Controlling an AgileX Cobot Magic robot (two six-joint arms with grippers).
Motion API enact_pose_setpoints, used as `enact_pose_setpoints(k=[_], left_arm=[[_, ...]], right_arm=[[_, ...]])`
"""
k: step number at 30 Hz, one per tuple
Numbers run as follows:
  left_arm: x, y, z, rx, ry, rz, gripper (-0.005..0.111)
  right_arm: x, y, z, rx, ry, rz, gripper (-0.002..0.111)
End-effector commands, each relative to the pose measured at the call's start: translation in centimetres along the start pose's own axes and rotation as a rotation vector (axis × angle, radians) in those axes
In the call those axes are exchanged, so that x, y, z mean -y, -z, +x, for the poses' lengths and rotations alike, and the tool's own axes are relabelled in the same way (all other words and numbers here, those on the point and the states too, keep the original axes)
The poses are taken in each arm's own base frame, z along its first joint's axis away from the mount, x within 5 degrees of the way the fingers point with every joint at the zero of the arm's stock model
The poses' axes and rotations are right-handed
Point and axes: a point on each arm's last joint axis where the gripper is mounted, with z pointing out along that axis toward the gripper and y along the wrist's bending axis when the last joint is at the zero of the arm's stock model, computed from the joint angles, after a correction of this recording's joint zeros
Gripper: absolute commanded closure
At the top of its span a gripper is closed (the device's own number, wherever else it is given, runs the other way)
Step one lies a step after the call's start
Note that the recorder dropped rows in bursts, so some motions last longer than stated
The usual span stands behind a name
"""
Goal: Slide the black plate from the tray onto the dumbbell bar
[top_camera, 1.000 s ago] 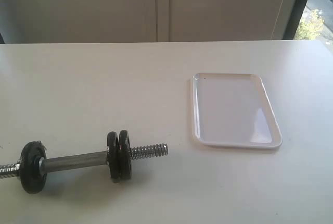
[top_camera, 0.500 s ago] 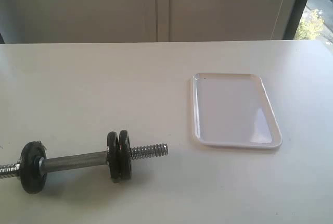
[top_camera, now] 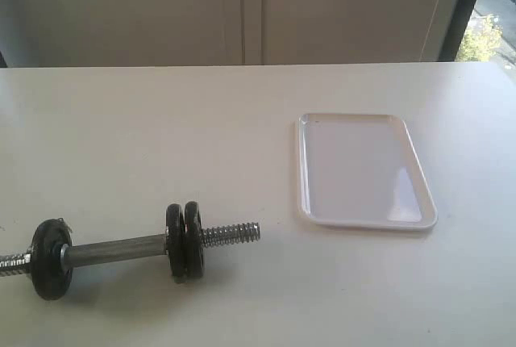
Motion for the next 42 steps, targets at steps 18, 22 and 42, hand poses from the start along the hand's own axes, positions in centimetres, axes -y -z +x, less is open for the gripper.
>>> enact_pose_setpoints(k=[18,22,42], left_arm=[[0.1,0.0,0.1,0.005,0.009,0.008,0.107],[0.1,0.0,0.1,0.005,0.009,0.008,0.107],[0.1,0.0,0.1,0.005,0.009,0.008,0.107]], right_arm=[[1.5,-2.4,7.4,-0.051,-0.303,0.245,0.108],[2.0,-3.2,9.6,-0.106,-0.27,0.292,0.108],[3.0,-3.5,23.5,-0.217,-0.213,0.52,0.108]])
